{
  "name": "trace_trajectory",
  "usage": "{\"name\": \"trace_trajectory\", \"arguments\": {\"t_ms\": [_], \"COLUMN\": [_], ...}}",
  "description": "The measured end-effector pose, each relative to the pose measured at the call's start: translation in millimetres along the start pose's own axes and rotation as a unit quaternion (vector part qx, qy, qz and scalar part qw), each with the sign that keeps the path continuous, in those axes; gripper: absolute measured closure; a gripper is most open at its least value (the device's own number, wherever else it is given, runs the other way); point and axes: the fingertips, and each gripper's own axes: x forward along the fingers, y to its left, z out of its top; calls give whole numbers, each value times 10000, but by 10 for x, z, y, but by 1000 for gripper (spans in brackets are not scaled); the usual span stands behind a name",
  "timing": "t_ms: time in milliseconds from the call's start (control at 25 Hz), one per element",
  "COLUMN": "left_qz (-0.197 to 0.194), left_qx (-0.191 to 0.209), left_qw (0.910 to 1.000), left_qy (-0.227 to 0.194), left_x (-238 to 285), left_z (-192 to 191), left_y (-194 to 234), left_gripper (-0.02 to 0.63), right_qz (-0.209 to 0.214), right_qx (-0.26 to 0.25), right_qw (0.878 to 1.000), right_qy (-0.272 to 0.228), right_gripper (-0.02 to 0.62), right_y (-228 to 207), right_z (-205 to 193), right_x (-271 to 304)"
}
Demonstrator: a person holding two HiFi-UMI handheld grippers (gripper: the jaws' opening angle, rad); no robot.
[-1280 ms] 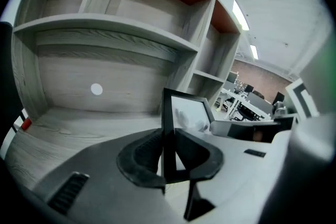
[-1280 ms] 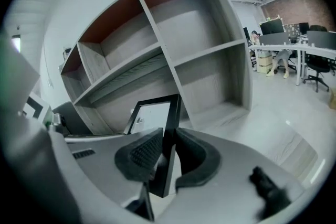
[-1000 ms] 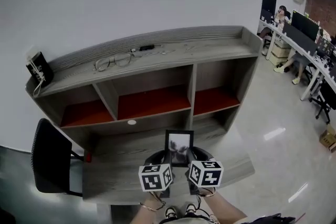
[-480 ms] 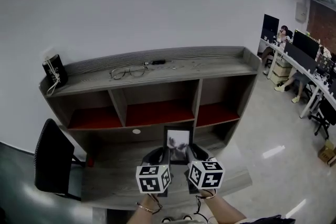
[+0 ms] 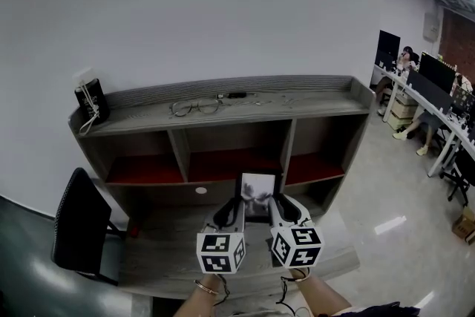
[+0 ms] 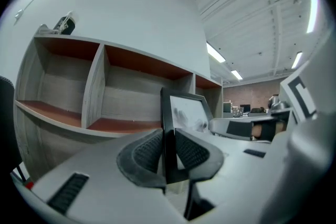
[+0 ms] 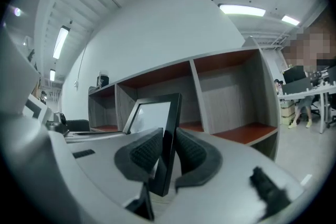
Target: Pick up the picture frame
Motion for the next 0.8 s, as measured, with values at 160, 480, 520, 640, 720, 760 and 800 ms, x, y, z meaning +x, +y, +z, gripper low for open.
{"name": "trace_trajectory", "arguments": {"t_ms": [160,480,520,640,720,760,800], "left_qz": [16,-12,-21,-40,-52,-55,-54], "left_qx": [126,197,174,144,143,143,139], "left_qw": [9994,9993,9994,9994,9994,9994,9995], "left_qy": [-327,-308,-300,-306,-301,-297,-291], "left_x": [-62,-130,-125,-114,-106,-103,-102], "left_z": [142,47,40,48,47,43,38], "left_y": [-1,-31,-36,-51,-54,-52,-50], "left_gripper": [526,526,526,526,526,526,526], "right_qz": [59,100,99,92,85,79,73], "right_qx": [-247,-344,-346,-326,-288,-270,-257], "right_qw": [9992,9987,9987,9988,9990,9991,9991], "right_qy": [-305,-358,-350,-342,-337,-331,-321], "right_gripper": [505,505,505,505,505,505,505], "right_y": [68,86,79,58,48,46,45], "right_z": [158,76,75,84,75,67,59], "right_x": [-29,-104,-107,-109,-104,-102,-100]}}
